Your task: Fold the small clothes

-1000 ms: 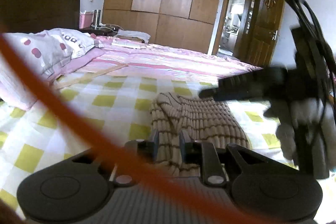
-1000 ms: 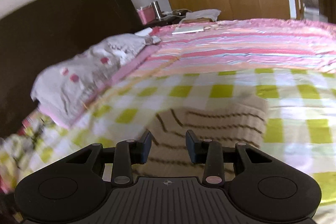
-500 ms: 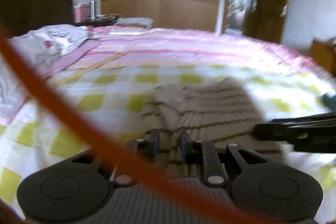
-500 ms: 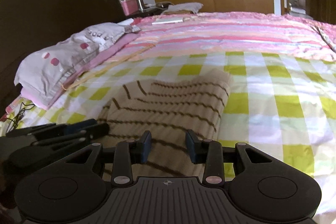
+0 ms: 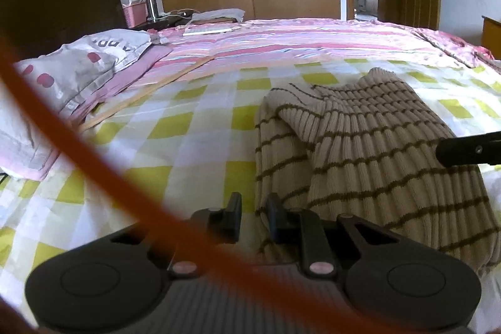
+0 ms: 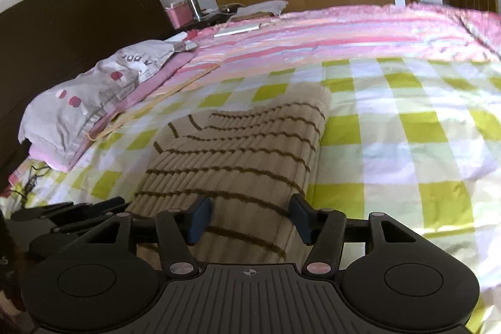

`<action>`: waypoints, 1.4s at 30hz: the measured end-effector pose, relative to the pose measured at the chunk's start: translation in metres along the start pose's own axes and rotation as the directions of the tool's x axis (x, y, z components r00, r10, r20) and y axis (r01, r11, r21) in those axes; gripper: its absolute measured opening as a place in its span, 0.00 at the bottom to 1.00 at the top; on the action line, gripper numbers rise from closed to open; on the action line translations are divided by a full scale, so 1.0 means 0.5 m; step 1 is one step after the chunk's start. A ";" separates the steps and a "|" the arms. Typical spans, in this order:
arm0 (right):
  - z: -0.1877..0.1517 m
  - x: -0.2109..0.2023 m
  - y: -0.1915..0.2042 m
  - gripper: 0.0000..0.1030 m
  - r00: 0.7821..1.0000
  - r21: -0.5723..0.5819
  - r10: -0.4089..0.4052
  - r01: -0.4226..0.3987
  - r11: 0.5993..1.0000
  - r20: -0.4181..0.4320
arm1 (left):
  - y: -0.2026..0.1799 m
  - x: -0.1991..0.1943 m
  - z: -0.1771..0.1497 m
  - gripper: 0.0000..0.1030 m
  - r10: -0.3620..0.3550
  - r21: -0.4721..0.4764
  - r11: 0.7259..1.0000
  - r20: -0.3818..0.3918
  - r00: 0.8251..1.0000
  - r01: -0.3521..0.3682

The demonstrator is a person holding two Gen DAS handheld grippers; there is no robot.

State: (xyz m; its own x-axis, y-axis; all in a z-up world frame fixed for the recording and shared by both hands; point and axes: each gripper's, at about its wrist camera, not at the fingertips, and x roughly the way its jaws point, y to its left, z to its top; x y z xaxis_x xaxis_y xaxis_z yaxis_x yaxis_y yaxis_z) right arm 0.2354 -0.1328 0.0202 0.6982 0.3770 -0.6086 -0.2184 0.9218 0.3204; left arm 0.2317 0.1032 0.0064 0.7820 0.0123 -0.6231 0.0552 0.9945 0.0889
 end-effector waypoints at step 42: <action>-0.008 0.048 -0.003 0.73 0.995 0.099 0.090 -0.086 0.991 -0.040 | 0.003 -0.062 0.025 0.51 -0.178 -0.044 0.983 0.056 0.982 0.181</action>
State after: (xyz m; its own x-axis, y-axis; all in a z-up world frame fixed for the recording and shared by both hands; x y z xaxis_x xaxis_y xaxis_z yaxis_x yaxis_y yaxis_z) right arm 0.2499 -0.1248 0.0020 0.6477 0.4618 -0.6060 -0.2092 0.8726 0.4414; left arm 0.2151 0.1031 0.0355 0.7930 -0.1711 -0.5847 0.1687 0.9839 -0.0592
